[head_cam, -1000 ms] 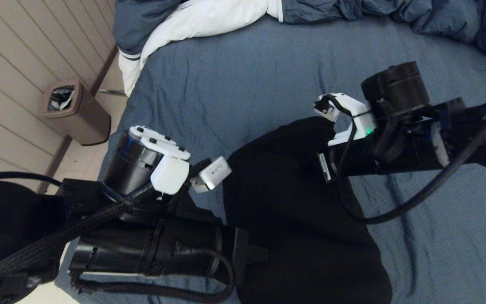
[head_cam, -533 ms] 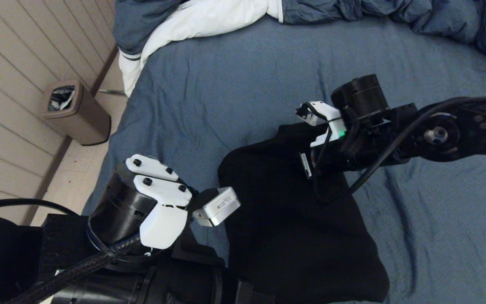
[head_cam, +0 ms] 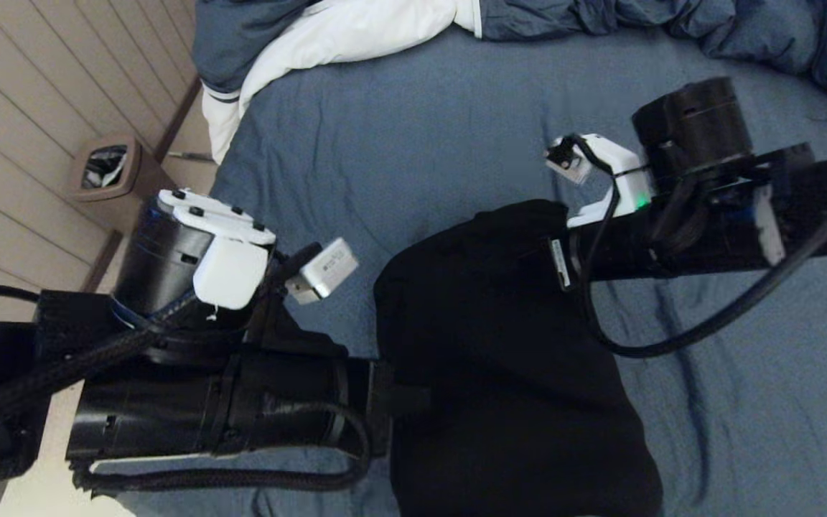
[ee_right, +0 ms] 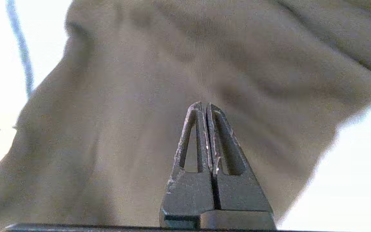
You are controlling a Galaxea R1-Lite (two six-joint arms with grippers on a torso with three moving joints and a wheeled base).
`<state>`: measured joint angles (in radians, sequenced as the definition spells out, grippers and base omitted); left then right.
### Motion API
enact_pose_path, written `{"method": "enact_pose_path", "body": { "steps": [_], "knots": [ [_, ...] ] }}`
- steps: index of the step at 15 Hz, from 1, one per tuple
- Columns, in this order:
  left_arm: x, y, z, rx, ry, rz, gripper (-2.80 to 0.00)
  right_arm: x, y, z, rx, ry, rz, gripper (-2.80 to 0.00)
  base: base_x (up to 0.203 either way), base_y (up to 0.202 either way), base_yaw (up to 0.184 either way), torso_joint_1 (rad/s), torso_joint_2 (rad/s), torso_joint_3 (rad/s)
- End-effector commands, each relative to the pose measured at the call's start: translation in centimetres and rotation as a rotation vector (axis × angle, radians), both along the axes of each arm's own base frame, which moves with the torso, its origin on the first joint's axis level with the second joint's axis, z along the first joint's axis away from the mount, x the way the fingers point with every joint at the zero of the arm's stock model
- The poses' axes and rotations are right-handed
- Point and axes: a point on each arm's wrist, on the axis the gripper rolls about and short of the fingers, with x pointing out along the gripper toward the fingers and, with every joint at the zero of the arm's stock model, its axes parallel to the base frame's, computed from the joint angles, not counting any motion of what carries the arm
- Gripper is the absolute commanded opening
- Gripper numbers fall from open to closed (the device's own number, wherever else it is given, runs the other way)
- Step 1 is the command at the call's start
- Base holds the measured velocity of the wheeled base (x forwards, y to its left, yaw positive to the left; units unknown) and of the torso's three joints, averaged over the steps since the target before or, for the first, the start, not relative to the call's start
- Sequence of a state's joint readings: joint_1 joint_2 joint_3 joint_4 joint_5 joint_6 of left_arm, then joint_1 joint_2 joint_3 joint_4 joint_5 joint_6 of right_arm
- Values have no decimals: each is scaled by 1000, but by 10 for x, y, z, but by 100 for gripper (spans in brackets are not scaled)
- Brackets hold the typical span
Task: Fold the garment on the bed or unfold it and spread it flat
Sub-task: Fold the black sweatshirt
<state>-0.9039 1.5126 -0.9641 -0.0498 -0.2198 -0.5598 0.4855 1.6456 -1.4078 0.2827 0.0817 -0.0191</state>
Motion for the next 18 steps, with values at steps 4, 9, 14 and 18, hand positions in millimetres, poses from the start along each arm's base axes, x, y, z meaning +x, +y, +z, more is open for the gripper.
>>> {"method": "enact_pose_path", "body": {
  "steps": [4,9,14,18],
  "knots": [
    [-12,-19,-12,62,44,-75,-280,-61,-24,13,-4,3,34,-280,0,0,0,0,0,0],
    [-37,-52,-29,141,58,-223,-280,-81,-26,-18,-54,98,79,-280,0,0,0,0,0,0],
    [-38,-64,-47,201,80,-239,-280,-99,-31,-48,-105,183,105,-280,0,0,0,0,0,0],
    [-36,-67,-67,259,115,-242,-280,-107,-36,-69,-143,244,106,-280,0,0,0,0,0,0]
  ]
}}
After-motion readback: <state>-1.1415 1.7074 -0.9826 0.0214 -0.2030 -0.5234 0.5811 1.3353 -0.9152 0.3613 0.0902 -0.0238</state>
